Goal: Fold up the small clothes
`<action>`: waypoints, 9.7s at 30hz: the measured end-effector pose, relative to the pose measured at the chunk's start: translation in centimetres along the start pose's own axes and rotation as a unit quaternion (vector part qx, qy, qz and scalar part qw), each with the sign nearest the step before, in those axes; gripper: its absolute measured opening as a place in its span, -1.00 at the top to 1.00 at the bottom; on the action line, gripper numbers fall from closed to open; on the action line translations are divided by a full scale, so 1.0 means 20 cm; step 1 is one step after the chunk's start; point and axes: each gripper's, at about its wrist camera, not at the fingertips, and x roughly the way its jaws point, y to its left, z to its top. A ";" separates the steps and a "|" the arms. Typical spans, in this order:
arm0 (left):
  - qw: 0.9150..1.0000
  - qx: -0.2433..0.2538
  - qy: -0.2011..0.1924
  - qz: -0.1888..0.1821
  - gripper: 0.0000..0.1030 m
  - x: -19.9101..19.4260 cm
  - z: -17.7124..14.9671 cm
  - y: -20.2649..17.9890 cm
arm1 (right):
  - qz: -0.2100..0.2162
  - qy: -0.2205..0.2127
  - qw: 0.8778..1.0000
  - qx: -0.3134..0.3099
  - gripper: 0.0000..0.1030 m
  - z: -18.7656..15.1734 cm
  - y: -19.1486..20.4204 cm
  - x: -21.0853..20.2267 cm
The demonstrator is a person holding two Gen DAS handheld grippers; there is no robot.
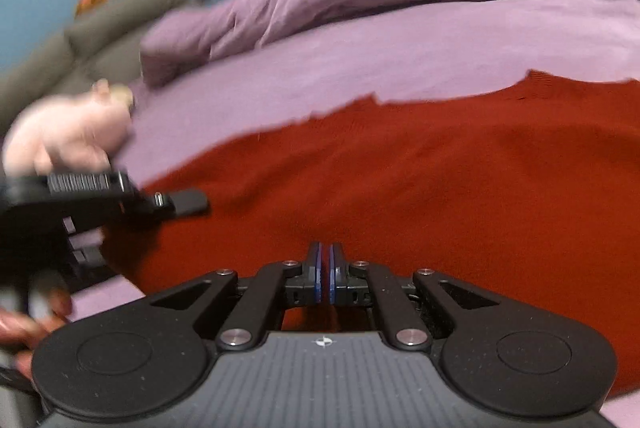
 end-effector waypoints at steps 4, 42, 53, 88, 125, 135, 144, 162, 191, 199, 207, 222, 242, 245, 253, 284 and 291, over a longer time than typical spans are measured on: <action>0.994 0.106 -0.014 -0.008 0.63 -0.05 -0.03 -0.27 | -0.006 -0.068 0.997 0.046 0.92 0.01 -0.17 -0.24; 0.974 0.207 0.091 -0.005 -0.07 0.11 -0.47 -0.38 | -0.008 -0.009 0.995 0.098 0.50 0.03 -0.60 -0.39; 0.973 0.216 0.084 0.004 -0.11 0.13 -0.47 -0.40 | 0.099 0.041 0.954 0.281 0.07 0.16 -0.80 -0.06; 0.958 0.270 0.091 0.035 -0.05 0.15 -0.79 -0.61 | -0.047 -0.013 0.987 0.155 0.52 0.21 -1.18 -0.37; 0.952 0.284 0.095 0.064 -0.04 0.19 -0.82 -0.72 | -0.076 -0.100 0.970 0.208 0.02 -0.09 -1.09 -0.75; 0.944 0.305 0.094 0.079 -0.10 0.21 -0.83 -0.74 | 0.127 -0.184 0.882 0.414 0.70 -0.15 -1.31 -0.83; 0.945 0.302 0.111 0.062 -0.12 0.19 -0.80 -0.71 | -0.091 -0.105 0.960 0.244 0.70 -0.09 -1.22 -0.79; 0.967 0.245 0.072 0.006 -0.19 0.12 -0.41 -0.72 | -0.155 -0.046 0.984 0.081 0.86 0.32 -1.12 -0.47; 0.966 0.077 0.221 -0.106 -0.26 0.81 -0.43 -0.64 | 0.047 -0.032 0.943 0.328 0.29 0.13 -1.68 -0.47; 0.961 0.070 0.214 -0.163 -0.01 0.61 -0.34 -0.59 | 0.115 -0.036 0.905 0.408 0.49 0.09 -1.60 -0.44; 0.962 0.118 0.230 -0.083 -0.12 0.14 -0.31 -0.30 | 0.153 0.053 0.906 0.390 0.48 -0.06 -1.18 -0.43; 0.981 0.166 0.010 0.104 -0.38 0.26 -0.31 -0.57 | -0.036 0.009 0.999 0.016 0.37 0.27 -0.46 -0.32; 0.960 0.215 0.030 0.174 -0.75 0.68 -0.38 -0.57 | -0.095 -0.047 0.994 0.014 0.55 0.15 -0.71 0.05; 0.963 0.211 0.040 0.164 -0.75 0.63 -0.37 -0.57 | -0.082 -0.046 0.995 0.038 0.46 0.16 -0.72 0.00; 0.975 0.207 0.059 0.056 -0.72 -0.02 -0.50 -0.38 | -0.029 -0.017 0.995 0.092 -0.23 0.06 -0.78 -0.53; 0.954 0.270 0.117 0.058 -0.43 -0.49 -0.79 -0.27 | -0.077 0.019 0.986 0.146 -0.11 -0.28 -0.63 -0.98; 0.946 0.287 0.120 0.096 -0.42 -0.38 -0.90 -0.29 | -0.041 0.022 0.995 0.090 -0.05 -0.30 -0.53 -0.98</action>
